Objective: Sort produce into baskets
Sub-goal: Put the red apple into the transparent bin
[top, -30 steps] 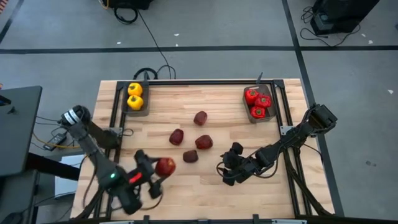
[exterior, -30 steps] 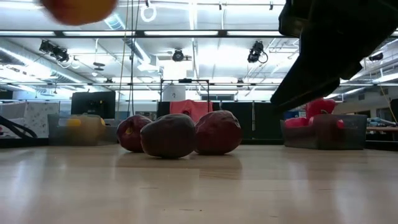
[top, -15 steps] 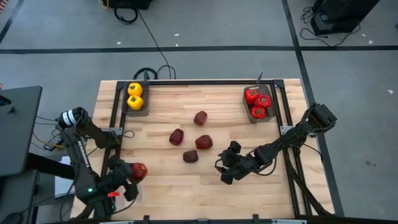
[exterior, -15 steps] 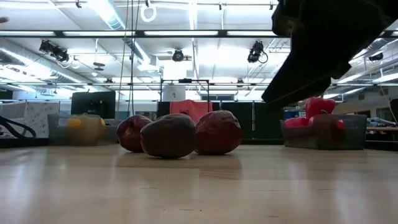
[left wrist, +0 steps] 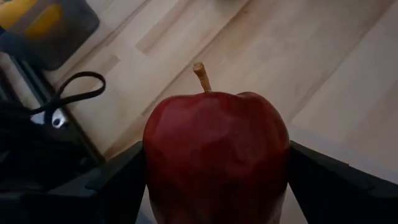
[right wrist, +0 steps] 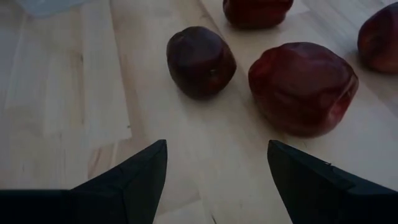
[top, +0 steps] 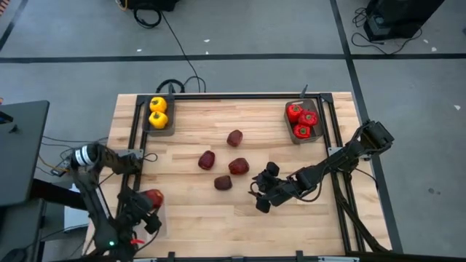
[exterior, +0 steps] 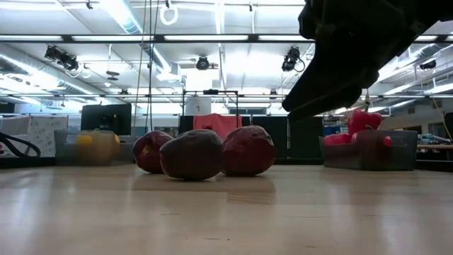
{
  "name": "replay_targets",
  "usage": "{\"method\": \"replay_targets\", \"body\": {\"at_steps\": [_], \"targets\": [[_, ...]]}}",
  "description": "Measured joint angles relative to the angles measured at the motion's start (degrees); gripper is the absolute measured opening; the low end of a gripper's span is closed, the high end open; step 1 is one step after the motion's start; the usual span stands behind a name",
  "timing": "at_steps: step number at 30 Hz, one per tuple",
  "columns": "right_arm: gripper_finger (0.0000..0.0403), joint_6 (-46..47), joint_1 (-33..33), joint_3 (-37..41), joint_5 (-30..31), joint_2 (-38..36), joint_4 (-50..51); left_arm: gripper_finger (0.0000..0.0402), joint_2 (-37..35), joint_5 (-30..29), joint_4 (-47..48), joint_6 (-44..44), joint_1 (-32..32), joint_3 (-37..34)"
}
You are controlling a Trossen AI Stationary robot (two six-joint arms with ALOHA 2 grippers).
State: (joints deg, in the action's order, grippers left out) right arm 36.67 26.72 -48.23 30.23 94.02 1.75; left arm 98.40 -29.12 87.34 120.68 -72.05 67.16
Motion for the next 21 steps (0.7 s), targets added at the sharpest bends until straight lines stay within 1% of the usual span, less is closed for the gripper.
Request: {"method": "replay_targets", "body": {"at_steps": [3, 5, 10, 17, 19, 21], "targets": [[0.0287, -0.5, 0.0, 0.0, -0.3, 0.0, 0.0, 0.0341, 3.1, -1.7, -1.1, 0.0, 0.6, 0.0], [0.0287, -0.4, 0.0, 0.0, -0.8, 0.0, 0.0, 0.0342, 4.6, -4.2, -2.5, 0.0, 1.5, 0.0], [0.0287, -0.5, 0.0, 0.0, -1.2, 0.0, -0.3, 0.0342, 7.4, -13.7, -6.9, -0.2, 3.9, 0.0], [0.0287, -0.4, 0.4, 0.0, -1.4, 0.0, -1.9, 0.0357, 8.2, -23.8, -8.5, 0.9, 4.9, -0.1], [0.0287, -0.4, 0.7, 0.0, -1.4, 0.0, -2.4, 0.0362, 8.1, -25.4, -11.3, 1.3, 5.3, -1.9], [0.0287, -0.3, 1.1, 0.0, -1.4, 0.0, -3.0, 0.0365, 8.2, -25.7, -16.9, 1.1, 5.9, -4.8]]}}
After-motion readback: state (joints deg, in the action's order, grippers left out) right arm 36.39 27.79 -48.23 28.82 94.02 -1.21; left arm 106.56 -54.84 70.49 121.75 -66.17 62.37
